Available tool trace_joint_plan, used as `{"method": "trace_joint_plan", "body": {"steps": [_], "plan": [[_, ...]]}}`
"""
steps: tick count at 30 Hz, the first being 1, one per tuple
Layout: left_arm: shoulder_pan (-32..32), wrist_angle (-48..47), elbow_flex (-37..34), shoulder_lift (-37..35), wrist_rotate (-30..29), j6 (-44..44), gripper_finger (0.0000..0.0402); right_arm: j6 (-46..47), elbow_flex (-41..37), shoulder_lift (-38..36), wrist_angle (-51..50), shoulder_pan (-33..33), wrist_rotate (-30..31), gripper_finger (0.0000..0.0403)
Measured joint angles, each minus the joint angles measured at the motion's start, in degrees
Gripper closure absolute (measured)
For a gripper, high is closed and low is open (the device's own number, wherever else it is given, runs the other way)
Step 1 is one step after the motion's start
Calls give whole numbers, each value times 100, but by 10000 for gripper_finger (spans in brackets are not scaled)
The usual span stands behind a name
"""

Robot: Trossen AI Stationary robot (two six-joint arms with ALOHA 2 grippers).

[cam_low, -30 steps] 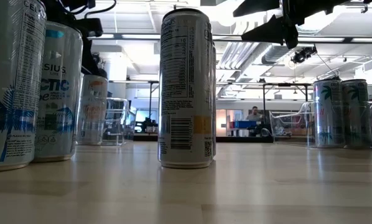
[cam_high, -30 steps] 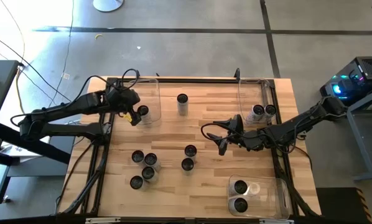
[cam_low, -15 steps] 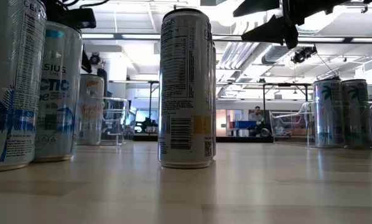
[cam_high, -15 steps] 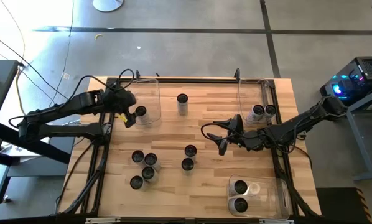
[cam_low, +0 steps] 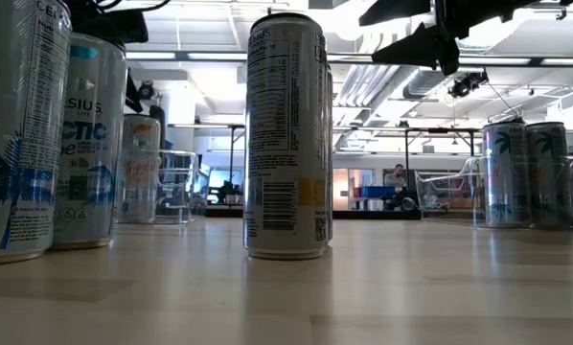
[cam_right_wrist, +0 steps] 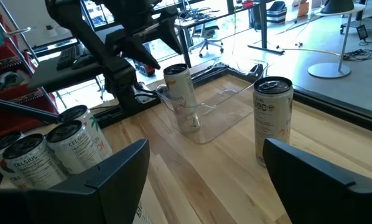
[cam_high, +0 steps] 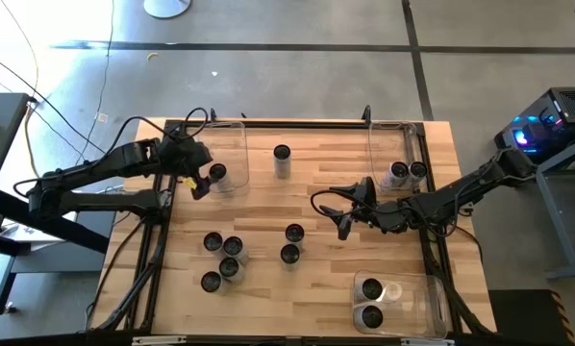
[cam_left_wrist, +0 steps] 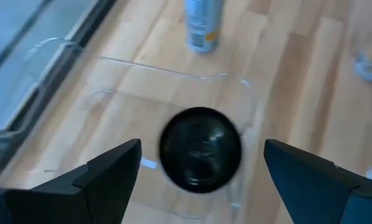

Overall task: Sort soda cans
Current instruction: Put the white/yellow soda can into the top left transparent bin

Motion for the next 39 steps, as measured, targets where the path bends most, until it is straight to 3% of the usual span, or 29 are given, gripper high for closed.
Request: {"method": "trace_joint_plan", "body": {"steps": [4, 11, 22, 39], "plan": [[-78, -155, 0, 0, 56, 165, 67, -15, 0, 0, 1, 1, 0, 93], [-107, -96, 0, 0, -461, 319, 67, -27, 0, 0, 0, 0, 1, 93], [-107, -65, 0, 81, -464, -186, 67, -22, 0, 0, 1, 2, 0, 93], [-110, 46, 0, 771, -379, -382, 67, -66, 0, 0, 0, 2, 0, 93]]}}
